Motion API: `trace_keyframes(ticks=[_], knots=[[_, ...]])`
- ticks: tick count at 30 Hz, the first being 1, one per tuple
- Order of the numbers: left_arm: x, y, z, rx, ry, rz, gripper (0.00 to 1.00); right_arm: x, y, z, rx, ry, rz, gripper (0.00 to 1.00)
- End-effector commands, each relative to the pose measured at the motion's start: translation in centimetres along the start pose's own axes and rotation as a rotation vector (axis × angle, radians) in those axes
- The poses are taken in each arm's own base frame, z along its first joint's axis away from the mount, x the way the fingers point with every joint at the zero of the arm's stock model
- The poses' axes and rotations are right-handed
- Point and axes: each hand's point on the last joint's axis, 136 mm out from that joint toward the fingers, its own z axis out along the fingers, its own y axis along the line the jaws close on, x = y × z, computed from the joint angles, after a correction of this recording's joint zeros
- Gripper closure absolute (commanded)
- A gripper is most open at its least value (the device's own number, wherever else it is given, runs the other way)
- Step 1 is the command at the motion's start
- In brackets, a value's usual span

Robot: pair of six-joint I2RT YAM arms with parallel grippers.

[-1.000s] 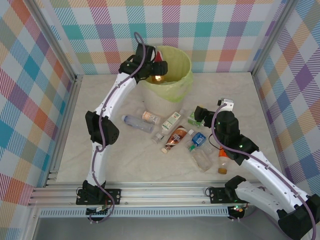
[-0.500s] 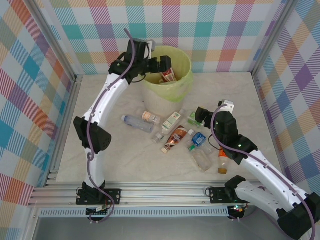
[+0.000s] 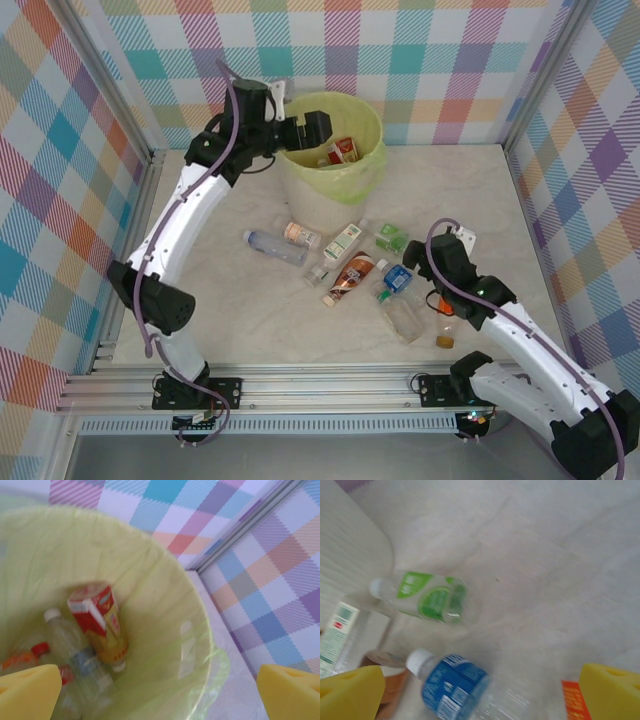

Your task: Put the plastic bottles in the bin

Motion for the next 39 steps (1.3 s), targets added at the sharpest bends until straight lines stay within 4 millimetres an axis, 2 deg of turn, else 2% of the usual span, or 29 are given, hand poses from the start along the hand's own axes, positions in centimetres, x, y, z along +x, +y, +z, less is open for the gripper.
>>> trace_keyframes(ticks=[1, 4, 8, 14, 18, 21, 26, 32, 39], knots=[[-0.7, -1.0, -2.4, 0.034, -0.115, -0.012, 0.00, 2.3, -2.3, -0.8, 0.055, 0.142, 0.031, 0.00], [-1.0, -1.0, -4.2, 0.044, -0.190, -0.027, 0.00, 3.1, -3.8, -0.6, 0.067, 0.212, 0.089, 0.00], [-0.1, -0.4, -5.6, 0.018, -0.200, -0.039, 0.00, 3.5, -6.6, -0.3, 0.186, 0.248, 0.122, 0.01], [1.7, 0.5, -7.9, 0.006, -0.228, -0.051, 0.00, 4.8, -8.0, 0.6, 0.252, 0.311, 0.139, 0.01], [2.4, 2.1, -10.3, -0.075, -0.278, -0.038, 0.00, 5.3, -9.0, 1.0, 0.282, 0.317, 0.159, 0.05], [3.0, 4.2, -12.3, -0.185, -0.324, -0.033, 0.00, 6.1, -9.8, 1.4, 0.301, 0.340, 0.182, 0.08], [4.2, 6.8, -15.4, -0.308, -0.394, -0.014, 0.00, 6.9, -10.0, 2.0, 0.294, 0.350, 0.200, 0.09], [7.0, 10.5, -18.2, -0.472, -0.424, -0.039, 0.00, 8.1, -9.4, 3.0, 0.260, 0.391, 0.221, 0.10], [8.7, 12.9, -20.4, -0.553, -0.475, -0.093, 0.00, 9.1, -9.7, 4.2, 0.286, 0.408, 0.276, 0.13]])
